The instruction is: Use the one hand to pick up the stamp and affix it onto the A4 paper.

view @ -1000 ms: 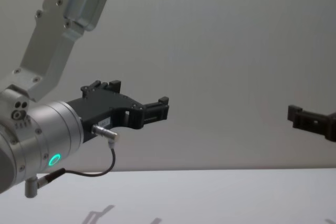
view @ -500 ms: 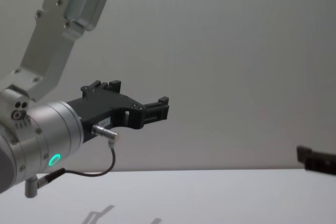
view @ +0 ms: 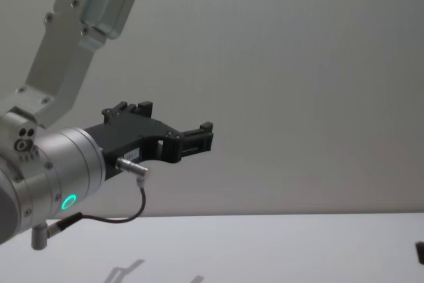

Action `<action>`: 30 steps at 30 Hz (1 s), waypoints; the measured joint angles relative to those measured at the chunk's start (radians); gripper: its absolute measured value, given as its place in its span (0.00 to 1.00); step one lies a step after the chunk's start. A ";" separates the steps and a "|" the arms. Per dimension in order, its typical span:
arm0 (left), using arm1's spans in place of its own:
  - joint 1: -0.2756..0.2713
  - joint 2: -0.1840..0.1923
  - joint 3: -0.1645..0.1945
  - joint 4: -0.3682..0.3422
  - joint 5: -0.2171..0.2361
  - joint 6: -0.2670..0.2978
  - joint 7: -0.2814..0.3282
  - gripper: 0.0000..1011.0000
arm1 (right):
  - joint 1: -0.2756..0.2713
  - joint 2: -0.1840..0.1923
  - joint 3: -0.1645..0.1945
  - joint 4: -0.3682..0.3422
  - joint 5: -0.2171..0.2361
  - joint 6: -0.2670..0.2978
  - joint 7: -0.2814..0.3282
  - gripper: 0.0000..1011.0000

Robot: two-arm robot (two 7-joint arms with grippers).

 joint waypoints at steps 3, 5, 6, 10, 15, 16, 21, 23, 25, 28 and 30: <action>0.000 0.000 0.000 0.000 0.000 0.000 0.000 0.99 | -0.016 0.008 0.002 -0.007 -0.009 0.007 -0.011 0.99; 0.000 0.000 0.000 0.000 0.000 0.000 0.000 0.99 | -0.025 0.012 0.004 -0.011 -0.014 0.012 -0.015 0.99; 0.000 0.000 0.000 0.000 0.000 0.000 0.000 0.99 | -0.027 0.013 0.004 -0.011 -0.016 0.014 -0.016 0.99; 0.000 0.000 0.000 0.000 0.000 0.000 0.000 0.99 | -0.038 0.016 0.006 -0.013 -0.024 0.020 -0.020 0.99; 0.000 0.000 0.000 0.000 0.000 0.000 0.000 0.99 | -0.053 0.021 0.009 -0.011 -0.032 0.026 -0.028 0.99; 0.000 0.000 0.000 0.000 0.000 0.000 0.000 0.99 | -0.054 0.021 0.010 -0.010 -0.032 0.027 -0.030 0.99; 0.000 0.000 0.000 0.000 0.000 0.000 0.000 0.99 | -0.065 0.024 0.016 -0.003 -0.033 0.028 -0.041 0.99; 0.000 0.000 0.000 0.000 0.000 0.000 0.000 0.99 | -0.069 0.025 0.019 0.002 -0.033 0.029 -0.047 0.99; 0.000 0.000 0.000 0.000 0.000 0.000 0.000 0.99 | -0.072 0.025 0.021 0.005 -0.033 0.029 -0.050 0.99; 0.000 0.000 0.000 0.000 0.000 0.000 0.000 0.99 | -0.074 0.023 0.025 0.013 -0.031 0.031 -0.053 0.99; 0.000 0.000 0.000 0.000 0.000 0.000 0.000 0.99 | -0.074 0.020 0.026 0.019 -0.029 0.032 -0.053 0.99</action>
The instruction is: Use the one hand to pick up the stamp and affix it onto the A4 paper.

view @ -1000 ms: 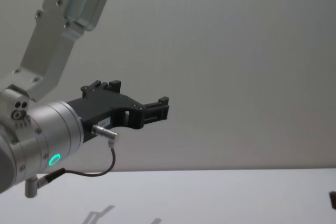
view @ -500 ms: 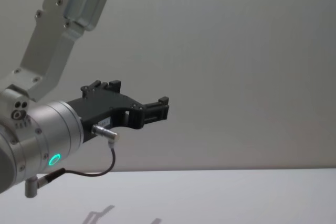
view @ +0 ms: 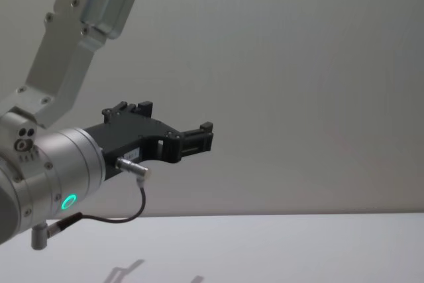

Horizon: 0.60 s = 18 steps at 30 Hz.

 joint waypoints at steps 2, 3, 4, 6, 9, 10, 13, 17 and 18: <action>0.000 0.000 0.000 0.000 0.000 0.000 0.000 0.99 | 0.001 -0.002 0.001 0.004 0.001 0.002 0.001 0.99; 0.000 0.000 0.000 0.000 0.000 0.000 0.000 0.99 | 0.001 -0.003 0.001 0.006 0.001 0.002 0.001 0.99; 0.000 0.000 0.000 0.000 0.000 0.000 0.000 0.99 | 0.002 -0.004 0.002 0.007 0.001 0.003 0.002 0.99; 0.000 0.000 0.000 0.000 0.000 0.000 0.000 0.99 | 0.003 -0.007 0.002 0.012 0.002 0.005 0.005 0.99; 0.000 0.000 0.000 0.000 0.000 0.000 0.000 0.99 | 0.004 -0.009 0.003 0.016 0.002 0.006 0.007 0.93; 0.000 0.000 0.000 0.000 0.000 0.000 0.000 0.99 | 0.004 -0.009 0.003 0.017 0.002 0.007 0.007 0.92; 0.000 0.000 0.000 0.000 0.000 0.000 0.000 0.99 | 0.005 -0.011 0.004 0.020 0.003 0.008 0.009 0.82; 0.000 0.000 0.000 0.000 0.000 0.000 0.000 0.99 | 0.006 -0.012 0.004 0.024 0.003 0.010 0.011 0.72; 0.000 0.000 0.000 0.000 0.000 0.000 0.000 0.99 | 0.006 -0.013 0.004 0.024 0.004 0.010 0.012 0.70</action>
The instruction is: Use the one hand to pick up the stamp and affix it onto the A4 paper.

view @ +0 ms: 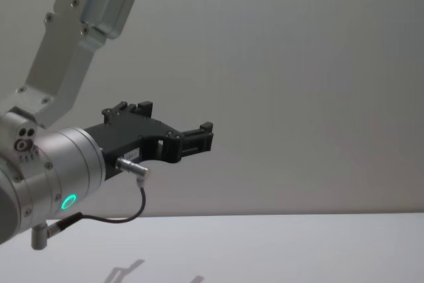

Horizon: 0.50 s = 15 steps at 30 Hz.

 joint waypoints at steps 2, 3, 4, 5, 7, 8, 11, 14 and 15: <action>0.000 0.000 0.000 0.000 0.000 0.000 0.000 0.99 | 0.001 -0.001 0.000 0.001 0.000 0.001 0.001 0.62; 0.000 0.000 0.000 0.000 0.000 0.000 0.000 0.99 | 0.001 -0.001 0.000 0.002 0.000 0.001 0.001 0.60; 0.000 0.000 0.000 0.000 0.000 0.000 0.000 0.99 | 0.001 -0.001 0.000 0.002 0.000 0.001 0.001 0.58; 0.000 0.000 0.000 0.000 0.000 0.000 0.000 0.99 | 0.001 -0.002 0.001 0.002 0.001 0.001 0.002 0.54; 0.000 0.000 0.000 0.000 0.000 0.000 0.000 0.99 | 0.001 -0.002 0.001 0.003 0.001 0.001 0.002 0.48; 0.000 0.000 0.000 0.000 0.000 0.000 0.000 0.99 | 0.001 -0.002 0.001 0.004 0.001 0.001 0.002 0.46; 0.000 0.000 0.000 0.000 0.000 0.000 0.000 0.99 | 0.001 -0.002 0.001 0.005 0.001 0.002 0.003 0.36; 0.000 0.000 0.000 0.000 0.000 0.000 0.000 0.99 | 0.001 -0.003 0.001 0.005 0.001 0.002 0.003 0.27; 0.000 0.000 0.000 0.000 0.000 0.000 0.000 0.99 | 0.002 -0.003 0.001 0.005 0.001 0.002 0.003 0.24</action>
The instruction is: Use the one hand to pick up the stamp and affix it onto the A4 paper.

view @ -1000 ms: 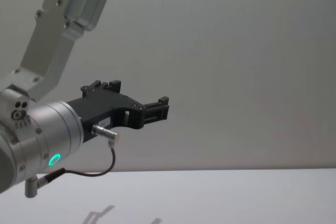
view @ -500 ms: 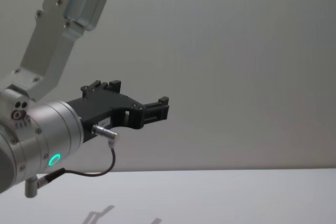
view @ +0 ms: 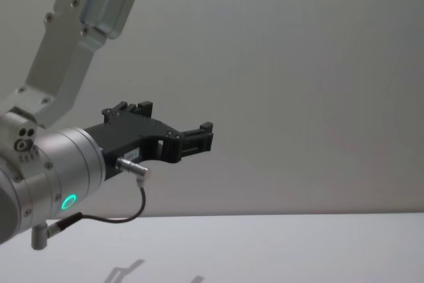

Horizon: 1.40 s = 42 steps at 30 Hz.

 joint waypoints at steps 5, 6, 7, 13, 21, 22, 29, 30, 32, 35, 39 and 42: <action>0.000 0.000 0.000 0.000 0.000 0.000 0.000 0.99 | 0.000 0.000 0.000 0.001 0.000 0.000 0.000 0.22; 0.000 0.000 0.000 0.000 0.000 0.000 0.000 0.99 | 0.000 0.000 0.000 0.001 0.000 0.001 0.001 0.22; 0.000 0.000 0.000 0.000 0.000 0.000 0.000 0.99 | 0.001 -0.001 0.000 0.001 0.000 0.001 0.001 0.22; 0.000 0.000 0.000 0.000 0.000 0.000 0.000 0.99 | 0.005 -0.003 0.000 0.001 -0.003 -0.006 0.010 0.22; 0.000 0.000 0.000 0.000 0.000 0.000 0.000 0.99 | 0.028 -0.014 -0.002 -0.011 -0.006 -0.045 0.050 0.22; 0.000 0.000 0.000 0.000 0.000 0.000 0.000 0.99 | 0.031 -0.016 -0.002 -0.012 -0.006 -0.049 0.055 0.22; 0.000 0.000 0.000 0.000 0.000 0.000 0.000 0.99 | 0.066 -0.035 -0.011 -0.027 -0.002 -0.087 0.122 0.22; 0.000 0.000 0.000 0.000 0.000 0.000 0.000 0.99 | 0.076 -0.042 -0.014 -0.028 0.000 -0.092 0.139 0.22; 0.000 0.000 0.000 0.000 0.000 0.000 0.000 0.99 | 0.089 -0.051 -0.019 -0.029 0.003 -0.097 0.163 0.22; 0.000 0.000 0.000 0.000 0.000 0.000 0.000 0.99 | 0.108 -0.063 -0.027 -0.028 0.007 -0.098 0.200 0.22; 0.000 0.000 0.000 0.000 0.000 0.000 0.000 0.99 | 0.122 -0.074 -0.034 -0.021 0.009 -0.090 0.230 0.22; 0.000 0.000 0.000 0.000 0.000 0.000 0.000 0.99 | 0.138 -0.084 -0.043 -0.011 0.009 -0.073 0.263 0.22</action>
